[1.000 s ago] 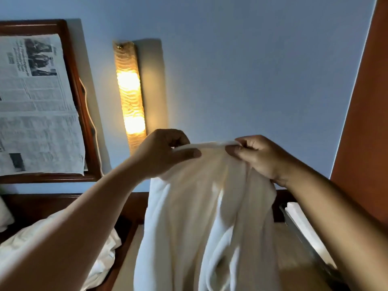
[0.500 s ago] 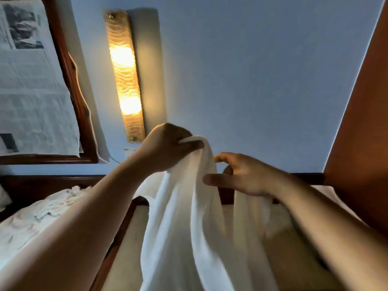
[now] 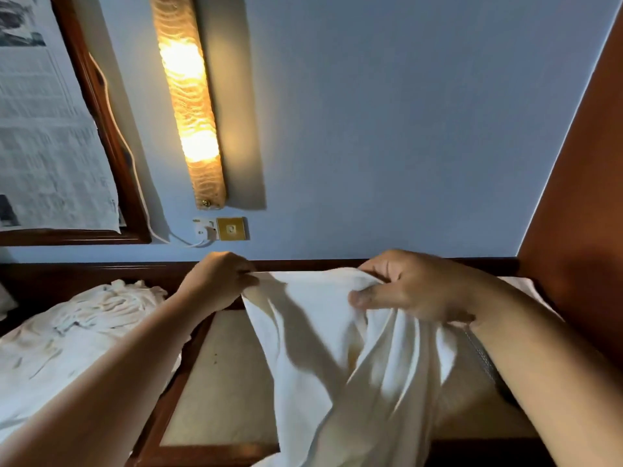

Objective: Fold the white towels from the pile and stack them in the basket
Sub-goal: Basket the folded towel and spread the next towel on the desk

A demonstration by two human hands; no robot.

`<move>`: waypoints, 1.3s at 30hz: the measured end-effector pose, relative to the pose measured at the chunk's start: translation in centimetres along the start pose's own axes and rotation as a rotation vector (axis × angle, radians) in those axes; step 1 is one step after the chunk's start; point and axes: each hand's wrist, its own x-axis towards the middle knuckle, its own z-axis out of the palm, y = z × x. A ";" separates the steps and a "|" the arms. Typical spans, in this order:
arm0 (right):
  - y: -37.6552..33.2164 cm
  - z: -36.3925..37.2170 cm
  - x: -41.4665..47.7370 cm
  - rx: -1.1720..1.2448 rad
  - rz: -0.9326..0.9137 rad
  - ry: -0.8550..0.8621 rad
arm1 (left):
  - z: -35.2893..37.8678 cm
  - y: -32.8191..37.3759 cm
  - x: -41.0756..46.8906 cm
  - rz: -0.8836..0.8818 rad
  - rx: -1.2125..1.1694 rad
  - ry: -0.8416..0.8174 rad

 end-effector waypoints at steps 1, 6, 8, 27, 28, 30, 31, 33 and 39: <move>-0.3 1.0 0.2 -0.092 0.008 -0.073 | 0.4 0.3 0.2 -0.040 -0.032 0.086; -1.0 3.5 0.7 -0.210 -0.067 -0.404 | 0.8 3.4 0.0 -0.122 -0.563 0.333; -1.0 3.0 0.1 -0.207 -0.124 -0.386 | 0.5 4.9 -1.1 0.006 -0.732 0.311; 5.8 7.6 2.9 -0.116 -0.293 0.970 | 4.1 16.0 -11.9 -0.307 -1.664 0.338; 6.2 7.9 2.7 0.011 -0.223 0.960 | 4.2 15.9 -12.0 -0.293 -1.666 0.368; 6.9 8.2 2.5 0.328 -0.107 0.879 | 4.5 15.3 -12.3 -0.222 -1.660 0.393; 7.0 8.4 2.2 0.460 -0.065 0.832 | 4.7 15.0 -12.4 -0.198 -1.640 0.394; 7.2 9.0 1.4 0.604 -0.009 0.766 | 5.1 14.4 -12.6 -0.163 -1.611 0.402; 9.9 11.8 -0.8 0.910 0.335 0.229 | 6.3 14.4 -13.8 -0.036 -1.629 0.324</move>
